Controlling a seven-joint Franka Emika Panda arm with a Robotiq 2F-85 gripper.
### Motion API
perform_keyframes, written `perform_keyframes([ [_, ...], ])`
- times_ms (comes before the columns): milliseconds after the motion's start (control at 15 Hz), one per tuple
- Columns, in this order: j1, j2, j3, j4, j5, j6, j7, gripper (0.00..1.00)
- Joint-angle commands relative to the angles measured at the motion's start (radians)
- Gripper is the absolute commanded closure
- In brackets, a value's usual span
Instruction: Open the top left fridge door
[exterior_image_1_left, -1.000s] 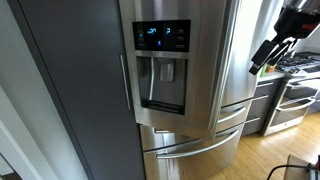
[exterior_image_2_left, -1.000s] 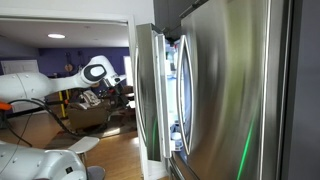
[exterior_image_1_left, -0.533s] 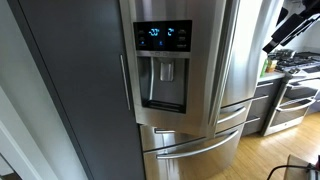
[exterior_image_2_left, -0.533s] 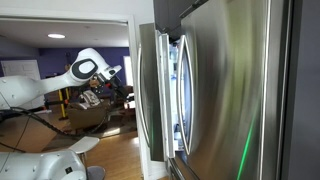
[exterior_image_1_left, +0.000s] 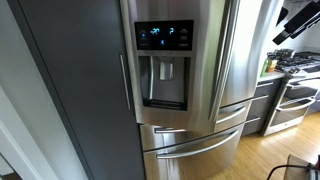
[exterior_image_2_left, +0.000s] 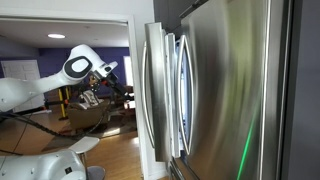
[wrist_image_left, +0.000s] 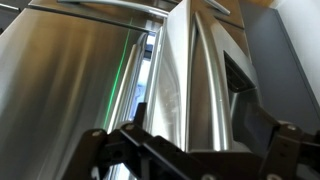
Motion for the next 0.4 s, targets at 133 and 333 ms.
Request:
perform_keyframes([
  [133, -0.021, -0.006, 0.006, 0.002, 0.012, 0.000, -0.013, 0.00],
  [333, -0.022, -0.006, 0.006, 0.001, 0.012, 0.000, -0.013, 0.00],
])
